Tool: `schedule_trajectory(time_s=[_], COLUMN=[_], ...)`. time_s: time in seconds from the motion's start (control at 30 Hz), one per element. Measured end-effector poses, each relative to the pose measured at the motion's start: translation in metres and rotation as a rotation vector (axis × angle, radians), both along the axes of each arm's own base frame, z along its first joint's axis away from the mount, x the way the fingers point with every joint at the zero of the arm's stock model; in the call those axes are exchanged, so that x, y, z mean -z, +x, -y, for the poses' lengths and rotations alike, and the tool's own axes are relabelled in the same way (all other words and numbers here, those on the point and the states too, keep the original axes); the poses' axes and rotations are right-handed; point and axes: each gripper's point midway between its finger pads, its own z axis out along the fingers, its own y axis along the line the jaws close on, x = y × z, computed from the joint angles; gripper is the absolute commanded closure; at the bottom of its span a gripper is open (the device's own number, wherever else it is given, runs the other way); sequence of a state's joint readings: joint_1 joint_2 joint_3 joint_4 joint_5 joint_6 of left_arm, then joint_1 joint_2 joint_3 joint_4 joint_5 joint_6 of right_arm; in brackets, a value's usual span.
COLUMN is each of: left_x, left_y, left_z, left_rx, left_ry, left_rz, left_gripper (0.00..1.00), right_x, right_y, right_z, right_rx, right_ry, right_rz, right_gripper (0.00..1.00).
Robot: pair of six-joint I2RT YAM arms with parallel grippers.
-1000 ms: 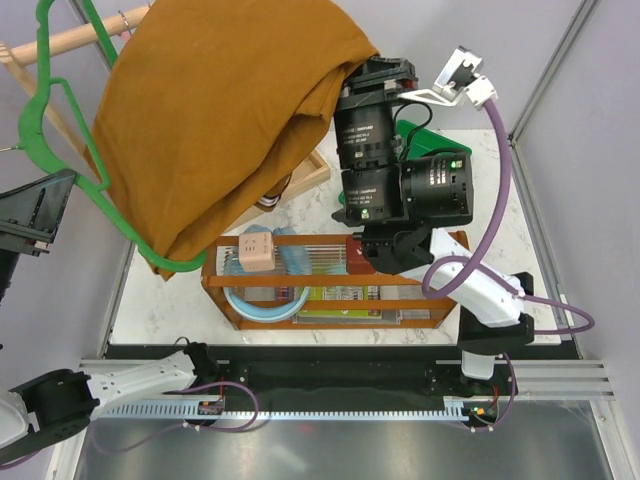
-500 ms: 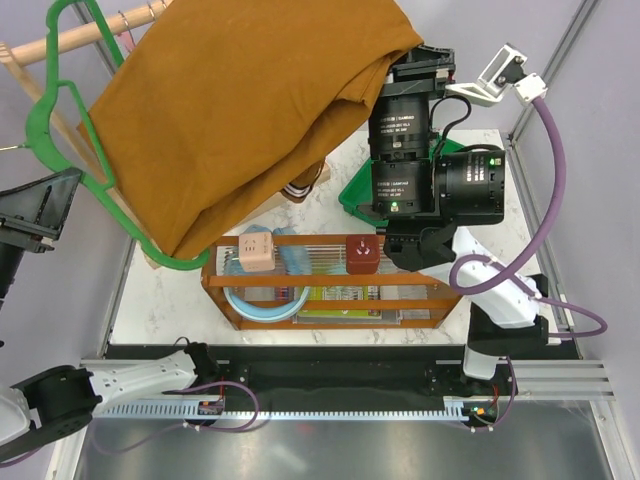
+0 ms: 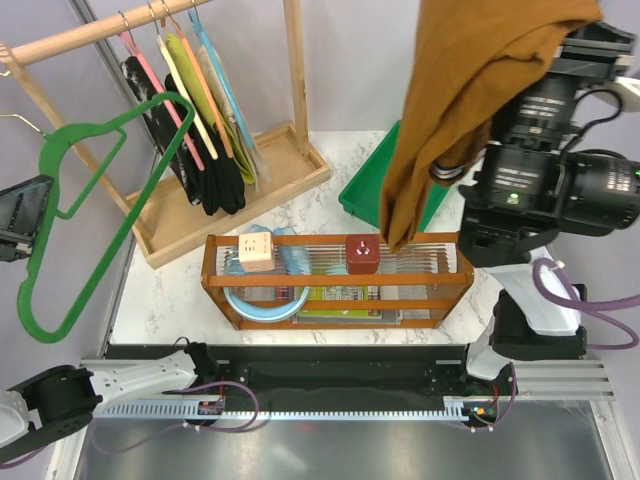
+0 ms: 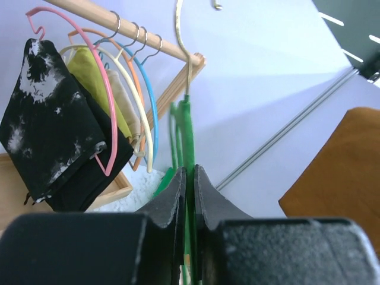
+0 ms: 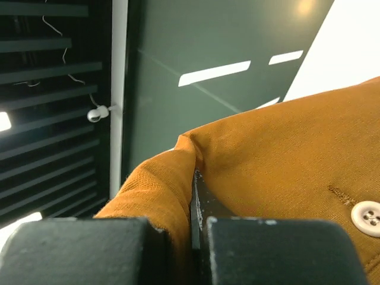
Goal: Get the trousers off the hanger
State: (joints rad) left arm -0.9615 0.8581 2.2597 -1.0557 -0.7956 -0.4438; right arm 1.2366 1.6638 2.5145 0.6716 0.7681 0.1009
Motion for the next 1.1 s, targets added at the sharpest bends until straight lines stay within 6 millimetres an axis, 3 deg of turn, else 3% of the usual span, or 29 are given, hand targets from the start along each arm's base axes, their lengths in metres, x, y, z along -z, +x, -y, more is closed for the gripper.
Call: schedule_trajectory(time_s=[0.17, 0.27, 0.37, 0.5, 0.6, 0.7, 0.8, 0.97, 1.1], left_x=[-0.011, -0.015, -0.019, -0.021, -0.024, -0.026, -0.025, -0.022, -0.024], left_y=[-0.007, -0.009, -0.009, -0.006, -0.005, -0.004, -0.003, 0.001, 0.001], left_z=[-0.009, -0.012, -0.011, -0.006, -0.003, -0.001, 0.0, 0.006, 0.006], left_rx=[0.002, 0.002, 0.004, 0.008, 0.011, 0.015, 0.015, 0.015, 0.014], left_ry=[-0.044, -0.054, -0.062, -0.055, -0.059, -0.06, -0.058, -0.044, -0.049], left_rz=[0.032, 0.044, 0.055, 0.057, 0.061, 0.064, 0.063, 0.053, 0.056], left_gripper=[0.98, 0.98, 0.98, 0.98, 0.98, 0.98, 0.98, 0.98, 0.98], right_x=[0.0, 0.007, 0.021, 0.055, 0.087, 0.124, 0.16, 0.216, 0.27], right_y=[-0.003, 0.006, 0.028, 0.089, 0.146, 0.204, 0.247, 0.291, 0.318], right_z=[0.026, 0.022, 0.005, -0.019, -0.018, 0.001, 0.021, 0.049, 0.082], right_rx=[0.145, 0.265, 0.404, 0.583, 0.678, 0.763, 0.809, 0.816, 0.819], right_ry=[-0.104, -0.223, -0.376, -0.598, -0.723, -0.827, -0.903, -0.962, -1.006], right_rz=[-0.029, -0.071, -0.128, -0.238, -0.338, -0.462, -0.568, -0.705, -0.85], right_gripper=[1.0, 1.0, 1.0, 1.0, 1.0, 1.0, 1.0, 1.0, 1.0])
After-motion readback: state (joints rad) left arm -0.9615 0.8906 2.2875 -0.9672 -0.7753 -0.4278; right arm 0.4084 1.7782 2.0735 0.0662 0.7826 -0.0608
